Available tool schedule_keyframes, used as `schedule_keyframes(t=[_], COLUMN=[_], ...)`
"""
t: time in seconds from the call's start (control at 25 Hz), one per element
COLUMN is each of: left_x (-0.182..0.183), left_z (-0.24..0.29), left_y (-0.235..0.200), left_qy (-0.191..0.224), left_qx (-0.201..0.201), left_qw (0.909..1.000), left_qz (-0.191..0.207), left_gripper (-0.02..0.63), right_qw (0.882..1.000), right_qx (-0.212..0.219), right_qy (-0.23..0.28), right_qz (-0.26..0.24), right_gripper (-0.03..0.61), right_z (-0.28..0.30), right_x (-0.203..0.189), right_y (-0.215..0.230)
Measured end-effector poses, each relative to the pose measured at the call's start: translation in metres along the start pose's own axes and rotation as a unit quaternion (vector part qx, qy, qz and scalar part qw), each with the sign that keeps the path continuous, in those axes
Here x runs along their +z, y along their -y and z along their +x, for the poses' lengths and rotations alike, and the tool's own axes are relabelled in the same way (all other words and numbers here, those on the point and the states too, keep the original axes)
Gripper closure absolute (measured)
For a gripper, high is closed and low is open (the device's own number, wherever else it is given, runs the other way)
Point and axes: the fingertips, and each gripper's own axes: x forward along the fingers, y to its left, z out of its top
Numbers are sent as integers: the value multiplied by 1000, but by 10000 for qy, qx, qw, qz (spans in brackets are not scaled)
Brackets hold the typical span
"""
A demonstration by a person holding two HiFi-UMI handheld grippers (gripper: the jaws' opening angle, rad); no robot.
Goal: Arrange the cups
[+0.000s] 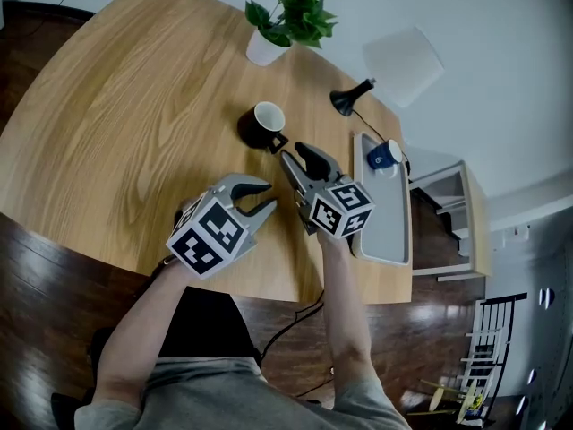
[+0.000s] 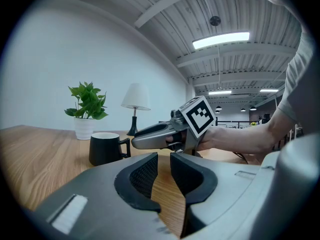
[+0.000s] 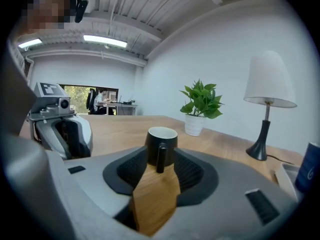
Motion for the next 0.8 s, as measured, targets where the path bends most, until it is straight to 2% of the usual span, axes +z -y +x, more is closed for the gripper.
schedule_keyframes(t=[0.04, 0.24, 0.36, 0.44, 0.52, 0.64, 0.8], left_x=[0, 0, 0, -1, -1, -1, -3], left_z=[0, 0, 0, 0, -1, -1, -6], left_y=[0, -1, -1, -1, -1, -2, -3], left_qy=[-8, 24, 27, 26, 32, 25, 39], left_qx=[3, 5, 0, -8, -8, 7, -39], left_qw=[10000, 10000, 10000, 10000, 10000, 10000, 10000], left_qz=[-5, 22, 21, 21, 25, -5, -2], left_gripper=[537, 537, 537, 537, 537, 537, 537], right_qw=[10000, 9991, 9984, 9979, 9976, 9981, 9992], right_qx=[9, 143, 254, 344, 396, 397, 328], right_qy=[-61, -280, -319, -345, -367, -353, -178], right_qz=[-72, -289, -385, -415, -440, -302, 153], right_gripper=[381, 380, 433, 435, 465, 483, 491], right_z=[5, 29, 40, 43, 44, 43, 33], right_x=[0, -6, -7, -8, -8, -7, -3], right_y=[2, 3, 4, 2, 0, -2, -4])
